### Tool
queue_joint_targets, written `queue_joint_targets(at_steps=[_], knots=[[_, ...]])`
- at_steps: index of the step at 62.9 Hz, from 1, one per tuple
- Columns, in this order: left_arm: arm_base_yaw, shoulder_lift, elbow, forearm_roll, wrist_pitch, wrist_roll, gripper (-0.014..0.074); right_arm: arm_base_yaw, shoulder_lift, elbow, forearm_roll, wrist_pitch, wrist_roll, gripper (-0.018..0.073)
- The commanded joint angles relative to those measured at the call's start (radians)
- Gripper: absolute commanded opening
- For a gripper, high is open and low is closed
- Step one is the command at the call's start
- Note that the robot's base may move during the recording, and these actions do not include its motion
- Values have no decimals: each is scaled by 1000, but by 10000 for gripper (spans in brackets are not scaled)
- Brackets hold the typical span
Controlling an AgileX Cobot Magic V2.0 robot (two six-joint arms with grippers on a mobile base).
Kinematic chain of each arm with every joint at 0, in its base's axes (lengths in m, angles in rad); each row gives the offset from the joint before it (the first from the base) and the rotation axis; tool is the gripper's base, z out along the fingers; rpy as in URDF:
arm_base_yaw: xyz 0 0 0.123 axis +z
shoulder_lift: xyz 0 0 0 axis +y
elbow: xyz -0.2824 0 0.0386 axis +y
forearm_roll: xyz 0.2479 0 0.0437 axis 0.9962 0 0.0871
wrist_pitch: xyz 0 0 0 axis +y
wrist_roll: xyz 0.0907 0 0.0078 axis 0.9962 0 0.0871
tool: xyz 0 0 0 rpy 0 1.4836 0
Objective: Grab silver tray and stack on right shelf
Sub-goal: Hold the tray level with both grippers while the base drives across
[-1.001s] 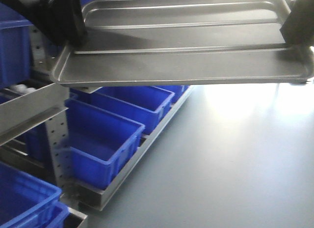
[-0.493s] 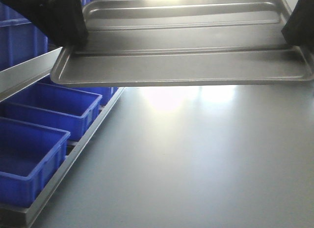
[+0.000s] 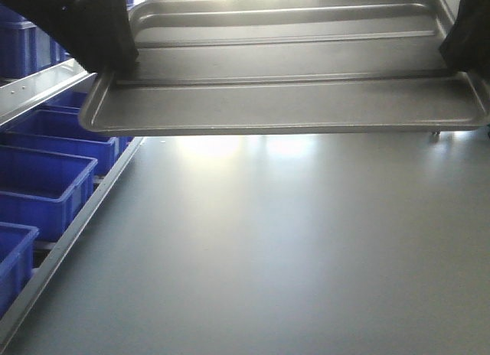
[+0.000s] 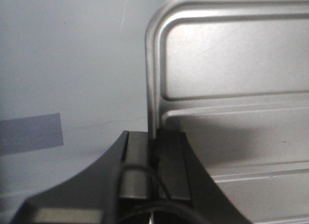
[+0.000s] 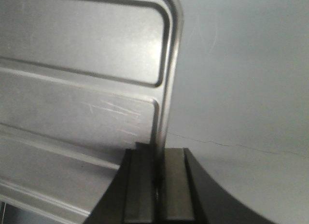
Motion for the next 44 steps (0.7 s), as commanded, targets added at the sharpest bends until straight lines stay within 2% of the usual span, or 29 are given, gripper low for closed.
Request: queue_joint_targets(at_steps=[1, 44], knots=[[-8, -38, -31, 31, -7, 14, -101, -2, -24, -29, -34, -59, -18, 57], [-8, -38, -31, 31, -7, 14, -101, -2, -24, -29, -34, -59, -18, 57]])
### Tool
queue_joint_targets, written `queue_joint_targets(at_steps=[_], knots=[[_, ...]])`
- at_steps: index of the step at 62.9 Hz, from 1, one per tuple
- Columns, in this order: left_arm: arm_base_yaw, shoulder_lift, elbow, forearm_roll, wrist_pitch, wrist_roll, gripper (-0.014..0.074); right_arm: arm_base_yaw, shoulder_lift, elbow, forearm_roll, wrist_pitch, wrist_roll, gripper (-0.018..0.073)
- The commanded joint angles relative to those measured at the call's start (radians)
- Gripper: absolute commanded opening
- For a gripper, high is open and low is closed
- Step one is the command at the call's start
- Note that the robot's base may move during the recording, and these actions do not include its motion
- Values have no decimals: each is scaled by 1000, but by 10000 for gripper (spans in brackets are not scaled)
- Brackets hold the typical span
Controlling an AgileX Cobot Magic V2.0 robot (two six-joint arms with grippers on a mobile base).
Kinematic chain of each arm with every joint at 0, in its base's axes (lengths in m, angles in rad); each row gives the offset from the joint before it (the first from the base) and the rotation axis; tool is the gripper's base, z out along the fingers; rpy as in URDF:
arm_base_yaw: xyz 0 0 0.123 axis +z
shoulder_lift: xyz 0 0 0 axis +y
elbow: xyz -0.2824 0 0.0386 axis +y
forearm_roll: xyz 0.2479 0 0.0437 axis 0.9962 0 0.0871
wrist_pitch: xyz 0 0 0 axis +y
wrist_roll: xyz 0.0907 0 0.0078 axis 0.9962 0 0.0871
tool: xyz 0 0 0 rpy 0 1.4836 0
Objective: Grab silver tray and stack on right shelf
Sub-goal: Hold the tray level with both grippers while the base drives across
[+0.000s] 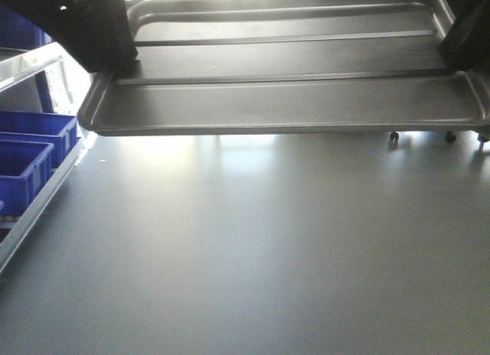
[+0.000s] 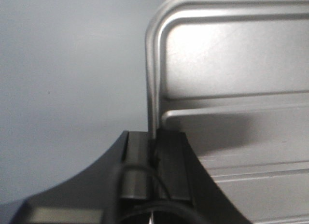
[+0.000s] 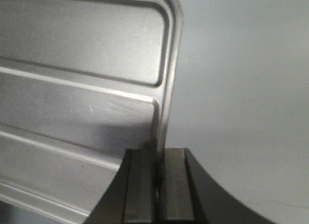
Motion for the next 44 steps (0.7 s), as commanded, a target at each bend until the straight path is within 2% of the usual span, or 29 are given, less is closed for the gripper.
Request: queue_joint_targets(at_steps=[1, 44], knots=[[-8, -37, -31, 31, -7, 14, -101, -2, -24, -29, -36, -59, -18, 57], [-8, -37, -31, 29, -7, 14, -101, -2, -23, -29, -36, -60, -18, 57]])
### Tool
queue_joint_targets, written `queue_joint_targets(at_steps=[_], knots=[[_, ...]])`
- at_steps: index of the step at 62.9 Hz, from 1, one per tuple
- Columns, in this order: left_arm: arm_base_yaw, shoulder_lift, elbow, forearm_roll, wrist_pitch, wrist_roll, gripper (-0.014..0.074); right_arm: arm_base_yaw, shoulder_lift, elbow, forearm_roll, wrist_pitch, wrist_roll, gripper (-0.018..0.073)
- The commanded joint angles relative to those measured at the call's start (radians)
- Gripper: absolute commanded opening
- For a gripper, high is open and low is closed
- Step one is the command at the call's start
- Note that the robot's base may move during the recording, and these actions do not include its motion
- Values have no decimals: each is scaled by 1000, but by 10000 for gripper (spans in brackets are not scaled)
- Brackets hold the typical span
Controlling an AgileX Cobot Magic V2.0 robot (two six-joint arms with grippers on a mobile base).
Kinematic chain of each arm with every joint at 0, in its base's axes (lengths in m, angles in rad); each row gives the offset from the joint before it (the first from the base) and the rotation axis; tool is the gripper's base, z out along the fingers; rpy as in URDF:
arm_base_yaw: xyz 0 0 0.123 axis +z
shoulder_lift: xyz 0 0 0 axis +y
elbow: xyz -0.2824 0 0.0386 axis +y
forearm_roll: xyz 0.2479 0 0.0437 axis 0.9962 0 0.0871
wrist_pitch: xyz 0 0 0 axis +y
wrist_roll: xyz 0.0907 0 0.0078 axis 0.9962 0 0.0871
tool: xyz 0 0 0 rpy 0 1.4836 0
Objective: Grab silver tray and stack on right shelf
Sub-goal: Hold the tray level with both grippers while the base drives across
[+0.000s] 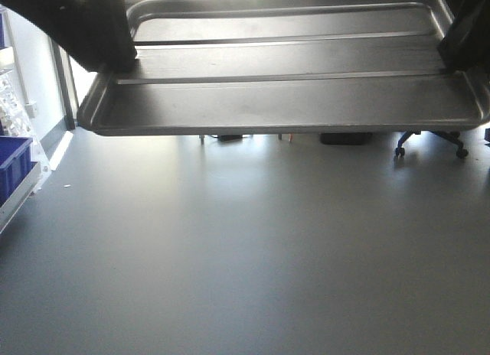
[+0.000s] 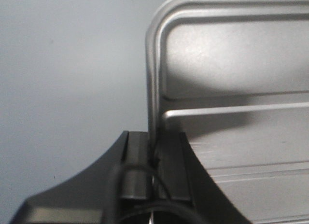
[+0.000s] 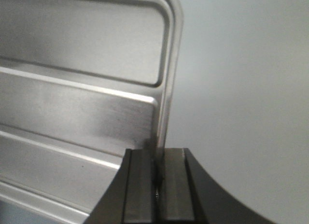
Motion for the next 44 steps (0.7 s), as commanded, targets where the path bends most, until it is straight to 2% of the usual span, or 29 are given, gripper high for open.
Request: queue_joint_targets(at_steps=[1, 44], knots=[[-8, -37, -31, 31, -7, 14, -101, -3, -23, -29, -36, -58, -18, 57], [-8, -37, -31, 31, -7, 14, -101, -3, -23, -27, -36, -58, -18, 57]])
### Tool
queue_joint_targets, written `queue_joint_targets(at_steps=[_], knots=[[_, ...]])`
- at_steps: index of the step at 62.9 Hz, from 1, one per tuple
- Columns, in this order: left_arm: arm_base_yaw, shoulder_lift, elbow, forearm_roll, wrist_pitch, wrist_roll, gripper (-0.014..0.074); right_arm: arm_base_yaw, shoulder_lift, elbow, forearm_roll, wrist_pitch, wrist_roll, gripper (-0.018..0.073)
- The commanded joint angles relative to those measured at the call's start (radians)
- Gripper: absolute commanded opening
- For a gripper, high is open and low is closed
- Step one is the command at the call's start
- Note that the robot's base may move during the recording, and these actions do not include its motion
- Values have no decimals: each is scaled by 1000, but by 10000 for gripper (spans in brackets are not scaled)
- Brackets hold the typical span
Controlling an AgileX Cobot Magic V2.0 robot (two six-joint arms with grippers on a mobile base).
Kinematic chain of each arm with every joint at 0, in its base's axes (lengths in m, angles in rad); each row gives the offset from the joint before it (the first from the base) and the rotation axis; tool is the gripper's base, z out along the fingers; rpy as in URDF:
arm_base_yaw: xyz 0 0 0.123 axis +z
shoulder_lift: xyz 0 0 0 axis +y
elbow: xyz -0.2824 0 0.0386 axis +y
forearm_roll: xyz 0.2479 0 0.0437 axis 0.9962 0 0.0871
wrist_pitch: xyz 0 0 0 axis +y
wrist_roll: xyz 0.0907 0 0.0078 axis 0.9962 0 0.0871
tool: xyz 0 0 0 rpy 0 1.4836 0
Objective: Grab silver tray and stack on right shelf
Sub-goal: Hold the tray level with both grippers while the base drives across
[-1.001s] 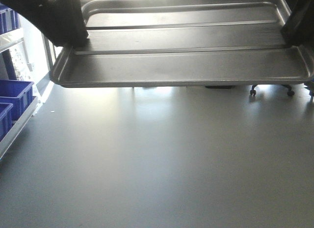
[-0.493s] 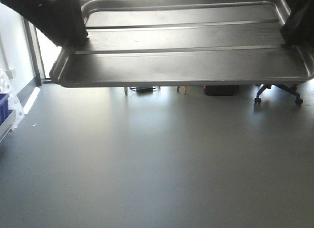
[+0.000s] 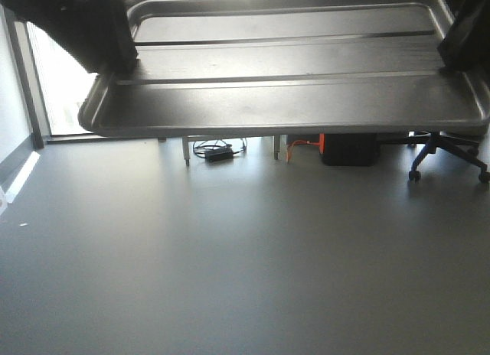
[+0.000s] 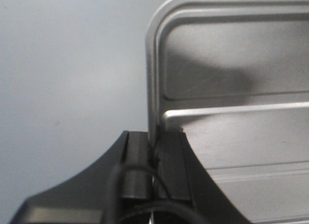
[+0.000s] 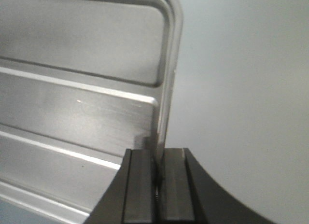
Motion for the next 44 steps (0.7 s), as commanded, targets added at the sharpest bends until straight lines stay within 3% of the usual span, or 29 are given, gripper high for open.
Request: queue_joint_targets(at_steps=[1, 44], knots=[[-8, -37, -31, 31, -7, 14, -101, -3, -23, -27, -36, -58, -18, 57], [-8, -37, -31, 31, -7, 14, -101, -3, -23, -27, -36, -57, -18, 57]])
